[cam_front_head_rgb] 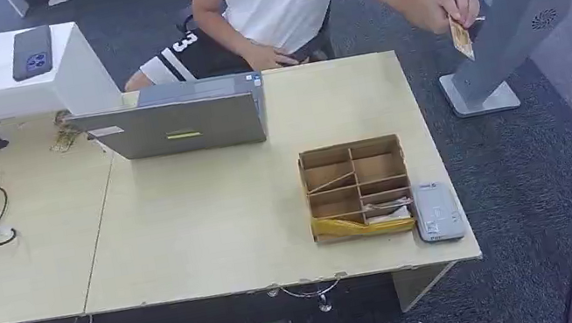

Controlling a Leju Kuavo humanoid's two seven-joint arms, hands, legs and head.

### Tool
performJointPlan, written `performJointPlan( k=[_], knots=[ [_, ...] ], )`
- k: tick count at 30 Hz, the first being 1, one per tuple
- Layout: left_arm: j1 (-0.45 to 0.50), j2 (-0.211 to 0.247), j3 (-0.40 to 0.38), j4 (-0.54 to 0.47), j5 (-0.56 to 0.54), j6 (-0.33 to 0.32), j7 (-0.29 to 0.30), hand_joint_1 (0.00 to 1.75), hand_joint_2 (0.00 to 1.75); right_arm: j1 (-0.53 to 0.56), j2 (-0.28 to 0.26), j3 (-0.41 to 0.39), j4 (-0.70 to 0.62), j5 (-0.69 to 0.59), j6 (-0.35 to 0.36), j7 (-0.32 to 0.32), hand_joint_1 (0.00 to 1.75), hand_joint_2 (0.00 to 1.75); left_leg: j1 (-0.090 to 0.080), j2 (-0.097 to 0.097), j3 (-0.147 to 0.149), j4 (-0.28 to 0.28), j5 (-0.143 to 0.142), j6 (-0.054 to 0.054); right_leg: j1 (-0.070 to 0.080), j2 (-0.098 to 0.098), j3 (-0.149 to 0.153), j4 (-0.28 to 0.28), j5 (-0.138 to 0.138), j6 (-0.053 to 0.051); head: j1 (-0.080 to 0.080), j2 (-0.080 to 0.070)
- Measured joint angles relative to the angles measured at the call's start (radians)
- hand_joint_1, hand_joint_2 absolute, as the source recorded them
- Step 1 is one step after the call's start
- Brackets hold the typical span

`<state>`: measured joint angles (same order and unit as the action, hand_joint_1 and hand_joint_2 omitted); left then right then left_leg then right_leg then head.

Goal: Pass the card to the sensor for recognition and then transmit it.

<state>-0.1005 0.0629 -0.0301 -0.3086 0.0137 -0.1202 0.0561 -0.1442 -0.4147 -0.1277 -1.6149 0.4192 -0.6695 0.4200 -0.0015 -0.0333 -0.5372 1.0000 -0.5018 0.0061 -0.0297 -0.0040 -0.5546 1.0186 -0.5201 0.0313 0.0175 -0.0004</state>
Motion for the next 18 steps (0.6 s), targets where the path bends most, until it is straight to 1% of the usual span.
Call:
performJointPlan(
  k=[2, 5, 7, 10, 11, 13, 14, 15, 18],
  knots=[
    [0.0, 0.001, 0.0, 0.0, 0.0, 0.0, 0.0, 0.0, 0.0, 0.007, 0.0, 0.041, -0.045, -0.001, 0.0, 0.0, 0.0, 1.75, 0.0, -0.003, -0.001, -0.001, 0.0, 0.0, -0.001, -0.003, 0.0, 0.0, -0.001, -0.001, 0.0, 0.0],
    [0.001, 0.0, 0.0, 0.0, 0.0, -0.002, 0.0, 0.0, 0.0, 0.009, -0.001, 0.09, -0.107, 0.0, 0.0, 0.0, 0.0, 1.75, 0.0, 0.002, -0.001, -0.001, -0.001, -0.001, -0.001, 0.002, 0.0, 0.0, -0.001, -0.001, 0.0, 0.0],
    [0.0, 0.0, 0.0, 0.0, -0.015, -0.002, 0.0, 0.0, 0.0, 0.01, -0.008, 0.126, -0.135, 0.037, 0.0, 0.008, 0.0, 1.75, 0.0, 0.003, -0.001, -0.001, -0.001, -0.001, -0.001, 0.004, 0.0, 0.0, -0.001, -0.001, 0.0, 0.0],
    [-0.003, 0.0, 0.0, 0.0, -0.056, -0.002, 0.0, 0.0, 0.0, -0.015, -0.04, 0.191, -0.142, 0.163, 0.019, 0.017, 0.0, 1.75, 0.0, 0.003, -0.001, -0.001, 0.0, -0.001, -0.001, 0.004, 0.0, 0.0, 0.0, -0.001, 0.0, 0.0],
    [-0.005, 0.0, 0.0, 0.0, -0.066, -0.002, 0.0, 0.0, 0.0, -0.029, -0.046, 0.212, -0.142, 0.213, 0.038, 0.021, 0.0, 1.75, 0.0, 0.003, -0.001, -0.001, 0.0, -0.001, -0.001, 0.004, 0.0, 0.0, 0.001, -0.001, 0.0, 0.0],
    [-0.012, -0.003, 0.0, 0.0, -0.09, -0.002, 0.0, 0.0, 0.0, -0.071, -0.053, 0.281, -0.141, 0.342, 0.103, 0.034, 0.0, 1.75, 0.0, 0.003, -0.001, -0.001, 0.001, -0.002, -0.001, 0.004, 0.0, 0.0, 0.002, -0.002, 0.0, 0.0],
    [-0.016, -0.003, 0.0, 0.0, -0.092, -0.002, 0.0, 0.0, 0.0, -0.086, -0.055, 0.308, -0.141, 0.381, 0.124, 0.039, 0.0, 1.75, 0.0, 0.003, 0.0, -0.001, 0.001, -0.002, -0.001, 0.004, 0.0, 0.0, 0.002, -0.002, 0.0, 0.0],
    [-0.02, -0.005, 0.0, 0.0, -0.093, -0.002, -0.002, 0.0, 0.0, -0.105, -0.057, 0.35, -0.14, 0.436, 0.152, 0.045, 0.0, 1.75, 0.0, 0.003, -0.001, -0.001, 0.001, -0.002, 0.0, 0.004, 0.0, 0.0, 0.002, -0.002, 0.0, 0.0],
    [-0.022, -0.006, 0.001, 0.0, -0.084, -0.002, -0.009, 0.0, 0.0, -0.162, -0.056, 0.44, -0.133, 0.507, 0.188, 0.059, 0.0, 1.75, 0.0, 0.003, -0.001, -0.001, 0.002, -0.002, 0.0, 0.003, 0.0, 0.001, 0.002, -0.002, 0.0, 0.0]
  ],
)
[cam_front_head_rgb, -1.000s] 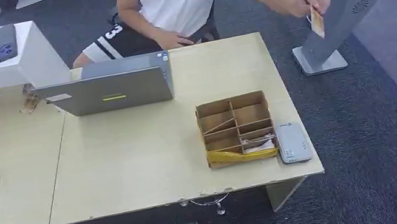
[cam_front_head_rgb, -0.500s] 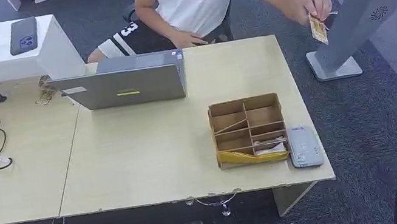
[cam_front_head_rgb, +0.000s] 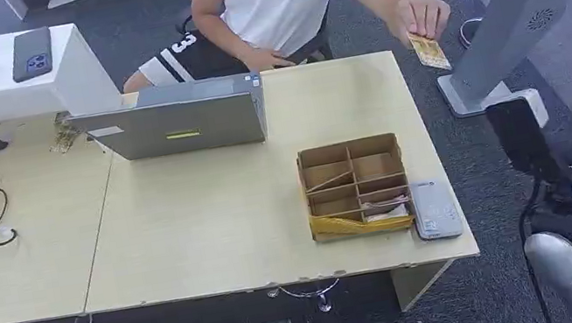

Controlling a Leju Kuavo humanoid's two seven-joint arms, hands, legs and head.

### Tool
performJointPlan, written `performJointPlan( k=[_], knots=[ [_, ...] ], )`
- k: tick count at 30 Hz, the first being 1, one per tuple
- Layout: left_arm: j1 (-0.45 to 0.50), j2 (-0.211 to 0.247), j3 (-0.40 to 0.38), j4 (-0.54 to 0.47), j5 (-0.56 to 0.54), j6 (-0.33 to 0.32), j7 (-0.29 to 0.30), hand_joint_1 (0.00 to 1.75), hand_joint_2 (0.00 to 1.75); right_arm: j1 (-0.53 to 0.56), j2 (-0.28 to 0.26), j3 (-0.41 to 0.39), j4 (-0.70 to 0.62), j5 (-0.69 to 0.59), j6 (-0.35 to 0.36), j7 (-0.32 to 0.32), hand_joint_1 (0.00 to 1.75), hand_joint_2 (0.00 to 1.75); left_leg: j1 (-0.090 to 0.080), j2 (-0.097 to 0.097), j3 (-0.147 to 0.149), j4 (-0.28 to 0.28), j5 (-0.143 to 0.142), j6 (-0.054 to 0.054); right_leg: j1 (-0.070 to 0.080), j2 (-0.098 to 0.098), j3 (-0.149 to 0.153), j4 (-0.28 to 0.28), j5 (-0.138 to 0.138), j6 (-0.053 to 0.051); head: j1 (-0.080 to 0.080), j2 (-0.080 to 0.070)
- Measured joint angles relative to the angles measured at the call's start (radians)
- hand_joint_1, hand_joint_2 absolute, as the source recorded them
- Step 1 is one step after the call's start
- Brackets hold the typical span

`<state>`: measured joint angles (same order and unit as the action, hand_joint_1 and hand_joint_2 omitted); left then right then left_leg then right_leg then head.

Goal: Pass the card to the sensor for recognition and then transmit it.

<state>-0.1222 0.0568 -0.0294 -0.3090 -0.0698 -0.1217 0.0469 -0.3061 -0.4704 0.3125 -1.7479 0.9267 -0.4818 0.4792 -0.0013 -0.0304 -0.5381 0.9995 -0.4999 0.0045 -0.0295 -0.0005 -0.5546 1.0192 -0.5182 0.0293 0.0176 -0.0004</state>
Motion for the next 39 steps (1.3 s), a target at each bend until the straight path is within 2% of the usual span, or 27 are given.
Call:
performJointPlan(
  k=[5, 9, 11, 15, 19, 23, 28, 29, 30, 31, 39],
  knots=[
    [0.0, 0.0, 0.0, 0.0, 0.011, 0.0, -0.007, 0.0, 0.0, -0.081, 0.006, 0.121, 0.013, 0.084, 0.071, 0.01, 0.0, 1.75, 0.0, 0.0, -0.001, 0.0, 0.0, 0.0, 0.0, 0.0, -0.001, 0.0, 0.0, 0.0, -0.001, 0.0],
    [-0.002, 0.002, 0.0, 0.0, 0.016, 0.0, -0.003, 0.0, 0.0, -0.149, 0.007, 0.227, 0.018, 0.151, 0.211, -0.022, 0.0, 1.75, 0.001, 0.0, -0.001, 0.0, 0.0, 0.0, 0.0, 0.0, -0.001, 0.0, 0.0, 0.0, 0.0, 0.0],
    [-0.003, 0.002, -0.001, -0.001, 0.019, 0.0, 0.001, 0.0, 0.0, -0.178, 0.012, 0.274, 0.023, 0.161, 0.249, -0.031, 0.0, 1.75, 0.001, 0.0, -0.001, 0.0, 0.0, 0.0, 0.0, 0.0, -0.001, 0.0, 0.0, 0.0, 0.0, 0.0],
    [-0.006, 0.002, -0.003, -0.003, 0.019, 0.0, 0.007, 0.0, 0.0, -0.213, 0.02, 0.338, 0.032, 0.162, 0.27, -0.038, 0.0, 1.75, 0.001, 0.0, -0.001, 0.0, 0.0, 0.0, 0.0, 0.0, -0.001, 0.0, 0.0, 0.0, 0.0, 0.0],
    [-0.011, 0.003, -0.006, -0.008, 0.019, 0.0, 0.022, 0.0, 0.0, -0.268, 0.035, 0.41, 0.061, 0.168, 0.325, -0.063, 0.0, 1.75, 0.001, 0.0, -0.001, 0.0, 0.0, 0.0, 0.0, 0.0, -0.001, 0.0, 0.0, 0.0, 0.0, 0.0],
    [-0.015, 0.004, -0.021, -0.014, 0.02, 0.0, 0.04, 0.0, 0.0, -0.314, 0.074, 0.476, 0.105, 0.176, 0.36, -0.074, 0.0, 1.75, 0.001, 0.0, -0.001, 0.0, 0.0, 0.0, 0.001, 0.0, -0.001, 0.0, 0.0, 0.0, 0.0, 0.0],
    [-0.018, 0.004, -0.03, -0.018, 0.02, 0.0, 0.05, 0.0, 0.0, -0.344, 0.115, 0.527, 0.165, 0.177, 0.369, -0.076, 0.0, 1.75, 0.002, 0.0, -0.001, 0.0, 0.0, 0.0, 0.001, 0.0, -0.001, 0.0, 0.0, 0.0, 0.0, 0.0],
    [-0.018, 0.004, -0.033, -0.018, 0.02, 0.0, 0.051, 0.0, 0.0, -0.35, 0.121, 0.533, 0.176, 0.176, 0.37, -0.076, 0.09, 1.75, 0.002, 0.0, -0.001, 0.0, 0.0, 0.0, 0.001, 0.0, -0.001, 0.0, 0.0, 0.0, 0.0, 0.0],
    [-0.018, 0.004, -0.036, -0.018, 0.02, 0.0, 0.053, 0.0, 0.0, -0.352, 0.126, 0.538, 0.185, 0.176, 0.37, -0.076, 1.57, 1.75, 0.002, 0.0, -0.001, 0.0, 0.0, 0.0, 0.001, 0.0, -0.001, 0.0, 0.0, 0.0, 0.0, 0.0],
    [-0.018, 0.005, -0.04, -0.018, 0.02, 0.0, 0.056, 0.0, 0.0, -0.355, 0.131, 0.544, 0.194, 0.175, 0.37, -0.076, 1.75, 1.75, 0.002, 0.0, -0.001, 0.0, 0.0, 0.0, 0.001, 0.0, -0.001, 0.0, 0.0, 0.0, 0.0, 0.0],
    [-0.02, 0.007, -0.053, -0.023, 0.021, 0.0, 0.069, 0.0, 0.0, -0.365, 0.142, 0.577, 0.243, 0.172, 0.37, -0.077, 1.75, 1.75, 0.002, 0.0, -0.001, 0.0, 0.0, 0.0, 0.001, 0.0, -0.001, 0.0, 0.0, 0.0, 0.0, 0.0]
  ],
)
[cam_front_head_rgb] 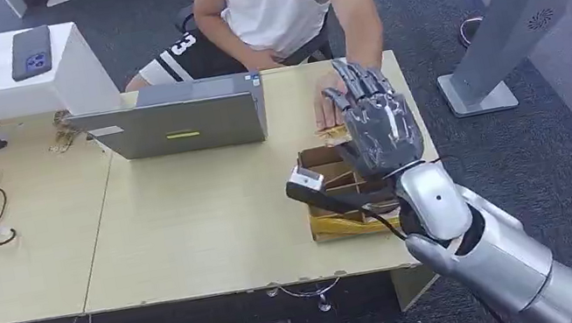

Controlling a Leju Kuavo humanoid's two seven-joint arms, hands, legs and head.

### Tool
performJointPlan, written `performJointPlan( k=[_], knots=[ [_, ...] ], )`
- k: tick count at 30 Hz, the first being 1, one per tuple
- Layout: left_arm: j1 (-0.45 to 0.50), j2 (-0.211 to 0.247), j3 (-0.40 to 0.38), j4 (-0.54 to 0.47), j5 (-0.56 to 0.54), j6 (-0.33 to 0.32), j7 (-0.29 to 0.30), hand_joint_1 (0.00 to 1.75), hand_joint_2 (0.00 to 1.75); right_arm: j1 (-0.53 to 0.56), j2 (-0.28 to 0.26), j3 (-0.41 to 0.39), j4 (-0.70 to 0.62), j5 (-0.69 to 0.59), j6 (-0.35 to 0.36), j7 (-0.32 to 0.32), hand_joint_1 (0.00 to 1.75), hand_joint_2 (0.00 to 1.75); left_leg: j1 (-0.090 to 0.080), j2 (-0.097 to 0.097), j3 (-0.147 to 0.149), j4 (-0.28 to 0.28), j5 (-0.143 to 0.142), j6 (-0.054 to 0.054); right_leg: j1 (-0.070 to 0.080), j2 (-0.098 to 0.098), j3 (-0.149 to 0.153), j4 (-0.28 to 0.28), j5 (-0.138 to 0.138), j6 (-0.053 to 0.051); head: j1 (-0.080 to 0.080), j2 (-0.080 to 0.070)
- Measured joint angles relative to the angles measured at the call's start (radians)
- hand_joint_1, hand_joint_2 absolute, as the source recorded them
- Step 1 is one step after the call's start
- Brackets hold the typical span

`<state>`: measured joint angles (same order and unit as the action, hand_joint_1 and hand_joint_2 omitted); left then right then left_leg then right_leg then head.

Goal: Pass the card to the sensor for recognition and then transmit it.

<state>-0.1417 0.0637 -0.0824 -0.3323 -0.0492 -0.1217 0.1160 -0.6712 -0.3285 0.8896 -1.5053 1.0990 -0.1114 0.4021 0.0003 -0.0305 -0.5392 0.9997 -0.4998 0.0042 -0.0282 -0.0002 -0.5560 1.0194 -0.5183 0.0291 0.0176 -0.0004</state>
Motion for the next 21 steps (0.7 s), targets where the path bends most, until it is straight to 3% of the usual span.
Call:
performJointPlan(
  k=[21],
  knots=[
    [-0.007, 0.006, -0.048, -0.003, 0.002, 0.0, 0.02, 0.0, 0.0, -0.009, 0.014, 0.002, 0.059, -0.018, 0.0, -0.021, 1.75, 1.75, 0.0, 0.0, 0.0, 0.0, 0.0, 0.0, 0.0, 0.0, 0.0, 0.0, 0.0, 0.0, 0.0, 0.0]
  ],
)
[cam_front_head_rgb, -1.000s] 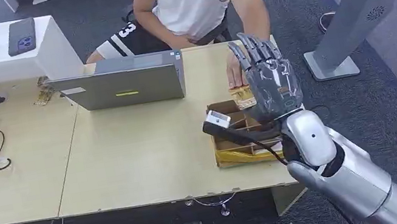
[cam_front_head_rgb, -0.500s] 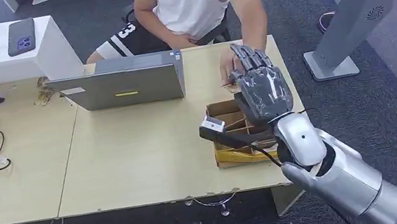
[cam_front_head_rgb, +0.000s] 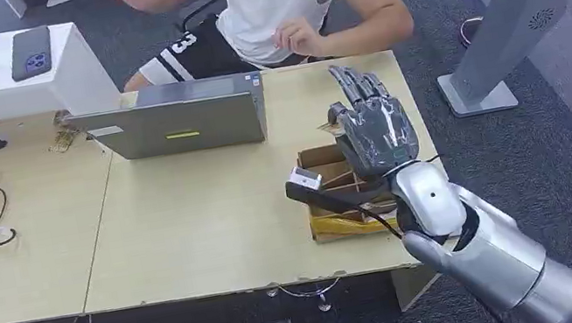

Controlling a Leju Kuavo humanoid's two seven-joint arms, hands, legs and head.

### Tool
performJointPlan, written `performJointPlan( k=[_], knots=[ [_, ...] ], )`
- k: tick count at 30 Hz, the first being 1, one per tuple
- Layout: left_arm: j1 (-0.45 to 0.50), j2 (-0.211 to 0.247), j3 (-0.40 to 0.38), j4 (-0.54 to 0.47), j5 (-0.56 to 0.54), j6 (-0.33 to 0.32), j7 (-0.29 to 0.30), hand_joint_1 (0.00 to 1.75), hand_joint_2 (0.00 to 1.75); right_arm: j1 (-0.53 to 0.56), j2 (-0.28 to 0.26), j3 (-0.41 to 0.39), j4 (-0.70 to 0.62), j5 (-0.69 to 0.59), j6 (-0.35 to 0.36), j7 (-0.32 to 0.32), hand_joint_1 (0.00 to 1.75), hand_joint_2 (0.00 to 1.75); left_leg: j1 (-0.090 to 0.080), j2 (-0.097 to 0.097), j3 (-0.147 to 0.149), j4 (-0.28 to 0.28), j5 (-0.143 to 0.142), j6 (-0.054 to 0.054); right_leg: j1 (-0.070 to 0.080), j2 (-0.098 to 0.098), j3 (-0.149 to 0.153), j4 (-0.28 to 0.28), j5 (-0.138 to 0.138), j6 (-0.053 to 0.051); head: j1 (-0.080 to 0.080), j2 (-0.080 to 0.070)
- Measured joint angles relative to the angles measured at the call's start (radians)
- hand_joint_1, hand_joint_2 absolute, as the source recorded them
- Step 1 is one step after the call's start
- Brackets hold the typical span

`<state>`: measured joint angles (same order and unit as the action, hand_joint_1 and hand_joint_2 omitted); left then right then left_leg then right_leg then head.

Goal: Pass the card to the sensor for recognition and then transmit it.

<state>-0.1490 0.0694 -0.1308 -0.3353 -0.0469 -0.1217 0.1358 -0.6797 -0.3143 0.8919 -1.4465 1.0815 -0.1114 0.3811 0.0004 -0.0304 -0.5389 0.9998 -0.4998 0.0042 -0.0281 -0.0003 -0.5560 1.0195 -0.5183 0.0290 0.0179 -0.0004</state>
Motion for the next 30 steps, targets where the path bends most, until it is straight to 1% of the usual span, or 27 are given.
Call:
performJointPlan(
  k=[9, 22, 25, 30],
  knots=[
    [-0.001, 0.006, 0.0, 0.0, 0.002, 0.0, 0.002, 0.0, 0.0, 0.0, 0.003, 0.0, 0.016, 0.0, 0.0, -0.005, 1.75, 1.75, 0.0, 0.0, 0.0, 0.0, 0.0, 0.0, 0.0, 0.0, 0.0, 0.0, 0.0, 0.0, -0.001, 0.0],
    [0.008, 0.014, -0.008, 0.0, 0.031, 0.0, 0.002, 0.0, 0.0, 0.011, 0.004, -0.01, 0.026, -0.037, -0.033, 0.001, 1.75, 1.75, 0.0, 0.0, 0.0, 0.0, 0.0, 0.0, 0.0, 0.001, -0.001, 0.0, 0.0, 0.0, 0.0, 0.0],
    [0.016, 0.018, -0.008, 0.0, 0.047, 0.0, -0.004, 0.0, 0.0, 0.032, -0.011, -0.032, 0.011, -0.058, -0.051, 0.013, 1.75, 1.75, 0.0, 0.001, 0.001, 0.0, 0.0, 0.0, 0.0, 0.001, -0.001, 0.0, 0.0, 0.0, 0.0, 0.0],
    [0.035, 0.028, -0.007, 0.001, 0.07, 0.0, -0.023, 0.0, 0.0, 0.078, -0.062, -0.09, -0.04, -0.11, -0.061, 0.029, 1.75, 1.75, 0.0, 0.001, 0.001, 0.001, 0.0, 0.0, 0.0, 0.001, -0.001, -0.001, 0.0, 0.0, 0.0, 0.0]
  ],
)
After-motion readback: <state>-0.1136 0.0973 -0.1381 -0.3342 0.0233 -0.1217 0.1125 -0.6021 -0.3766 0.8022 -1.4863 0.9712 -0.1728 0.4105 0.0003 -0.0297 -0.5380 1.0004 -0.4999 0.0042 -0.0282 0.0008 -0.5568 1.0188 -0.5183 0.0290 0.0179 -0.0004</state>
